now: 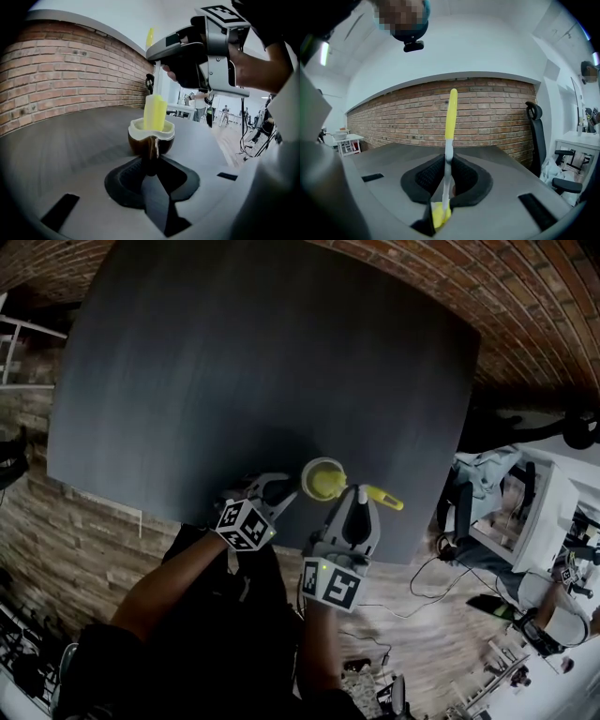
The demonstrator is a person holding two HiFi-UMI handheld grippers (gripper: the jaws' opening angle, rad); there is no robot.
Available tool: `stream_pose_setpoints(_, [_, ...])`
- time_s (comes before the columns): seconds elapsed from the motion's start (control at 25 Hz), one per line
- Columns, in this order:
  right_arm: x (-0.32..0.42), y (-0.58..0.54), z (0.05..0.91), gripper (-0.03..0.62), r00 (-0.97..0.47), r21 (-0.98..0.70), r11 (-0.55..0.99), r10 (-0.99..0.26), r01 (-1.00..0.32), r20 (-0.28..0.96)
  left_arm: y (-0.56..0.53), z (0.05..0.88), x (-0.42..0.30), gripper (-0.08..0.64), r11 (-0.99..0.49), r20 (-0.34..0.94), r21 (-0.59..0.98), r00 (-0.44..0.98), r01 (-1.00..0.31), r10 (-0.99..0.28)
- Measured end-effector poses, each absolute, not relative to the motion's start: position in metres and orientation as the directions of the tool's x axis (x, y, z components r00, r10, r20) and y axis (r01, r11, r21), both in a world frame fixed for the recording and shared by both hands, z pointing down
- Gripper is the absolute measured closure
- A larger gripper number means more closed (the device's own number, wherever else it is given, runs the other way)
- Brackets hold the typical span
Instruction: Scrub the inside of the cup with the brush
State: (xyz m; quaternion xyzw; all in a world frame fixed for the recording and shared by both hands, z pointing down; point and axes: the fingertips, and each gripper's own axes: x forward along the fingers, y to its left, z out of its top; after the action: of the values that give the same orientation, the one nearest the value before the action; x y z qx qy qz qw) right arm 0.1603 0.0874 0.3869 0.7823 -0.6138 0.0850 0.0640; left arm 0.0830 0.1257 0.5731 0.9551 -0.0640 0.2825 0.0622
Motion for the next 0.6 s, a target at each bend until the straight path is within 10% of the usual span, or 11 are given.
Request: stream_pose_setpoints(0.6, [0.152,0.067,0.415,0.532,0.236,-0.064,-0.253,-0.951,-0.965,0.200,0.124,0.572,0.083,0.472,-0.986,0.548,0.089,0.834,-0.141,-0.070])
